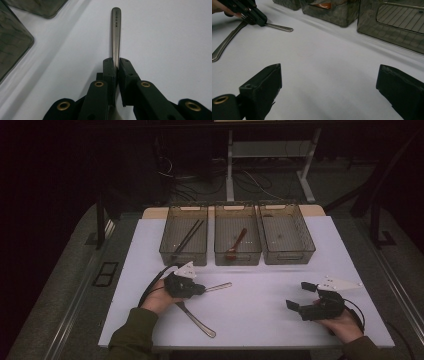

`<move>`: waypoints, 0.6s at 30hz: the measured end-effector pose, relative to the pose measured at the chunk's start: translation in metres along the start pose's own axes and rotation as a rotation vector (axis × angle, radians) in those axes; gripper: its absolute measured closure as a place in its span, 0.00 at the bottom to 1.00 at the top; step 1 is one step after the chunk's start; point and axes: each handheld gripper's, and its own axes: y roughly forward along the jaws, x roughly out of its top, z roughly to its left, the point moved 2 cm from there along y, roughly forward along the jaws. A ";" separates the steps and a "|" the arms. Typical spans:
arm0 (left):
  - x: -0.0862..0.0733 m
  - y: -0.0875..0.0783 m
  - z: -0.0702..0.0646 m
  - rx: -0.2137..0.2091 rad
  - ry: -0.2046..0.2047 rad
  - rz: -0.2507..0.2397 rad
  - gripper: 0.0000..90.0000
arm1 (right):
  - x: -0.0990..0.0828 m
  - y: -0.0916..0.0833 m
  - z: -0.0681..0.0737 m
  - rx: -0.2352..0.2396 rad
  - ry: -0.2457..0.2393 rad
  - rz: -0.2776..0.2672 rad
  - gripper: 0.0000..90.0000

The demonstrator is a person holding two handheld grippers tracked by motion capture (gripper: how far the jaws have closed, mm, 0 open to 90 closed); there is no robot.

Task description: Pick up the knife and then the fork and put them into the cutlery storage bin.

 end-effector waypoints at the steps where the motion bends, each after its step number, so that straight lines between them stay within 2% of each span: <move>1: 0.001 0.000 -0.001 -0.004 -0.003 -0.006 0.93 | 0.000 0.000 0.000 0.000 0.001 0.000 0.06; 3: 0.003 0.000 -0.001 -0.001 0.003 -0.003 0.93 | 0.000 0.000 0.000 0.001 -0.001 -0.003 0.06; 9: 0.009 -0.008 -0.003 -0.004 -0.006 -0.052 0.93 | 0.000 0.000 0.000 0.000 -0.004 -0.004 0.06; 14: 0.012 -0.013 -0.004 0.003 -0.004 -0.069 0.93 | 0.001 -0.001 0.000 0.002 -0.002 0.002 0.06; 18: 0.017 -0.016 -0.008 -0.010 0.008 -0.090 0.93 | 0.002 -0.003 0.000 0.014 -0.015 0.012 0.06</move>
